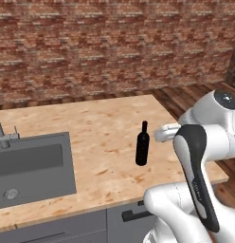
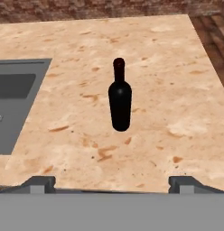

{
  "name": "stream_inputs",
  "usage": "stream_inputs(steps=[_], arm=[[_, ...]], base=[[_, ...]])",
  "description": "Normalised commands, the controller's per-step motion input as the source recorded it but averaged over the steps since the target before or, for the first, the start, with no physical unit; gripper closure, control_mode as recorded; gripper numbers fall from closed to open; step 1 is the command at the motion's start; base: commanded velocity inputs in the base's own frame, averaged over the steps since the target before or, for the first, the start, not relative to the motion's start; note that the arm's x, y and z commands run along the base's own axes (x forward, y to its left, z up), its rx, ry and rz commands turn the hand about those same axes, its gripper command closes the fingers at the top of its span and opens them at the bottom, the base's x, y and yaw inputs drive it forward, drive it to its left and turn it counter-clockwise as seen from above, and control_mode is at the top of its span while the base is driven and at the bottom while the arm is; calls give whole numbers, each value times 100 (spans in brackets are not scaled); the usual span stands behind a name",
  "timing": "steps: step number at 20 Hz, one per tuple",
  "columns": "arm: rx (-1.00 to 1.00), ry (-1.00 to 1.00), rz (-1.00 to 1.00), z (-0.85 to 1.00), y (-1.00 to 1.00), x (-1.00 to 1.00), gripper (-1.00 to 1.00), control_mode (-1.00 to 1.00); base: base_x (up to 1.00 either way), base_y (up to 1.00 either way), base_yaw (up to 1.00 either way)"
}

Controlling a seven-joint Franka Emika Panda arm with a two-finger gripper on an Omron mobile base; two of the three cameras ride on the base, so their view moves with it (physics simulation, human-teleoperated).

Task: Move the drinks to the dining counter.

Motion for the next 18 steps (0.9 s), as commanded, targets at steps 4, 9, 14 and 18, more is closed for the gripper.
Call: stream_inputs(steps=[4,9,14,18], arm=[[5,-6,-9,4,0,-44,-100,-100],[1,-9,-15,15,0,-50,-100,-100],[0,-3,-11,12,0,-26,-100,100],[0,0,0,0,0,0,-100,100]], base=[[0,0,0],[0,0,0],[-4,-10,-10],[0,-64,-34]])
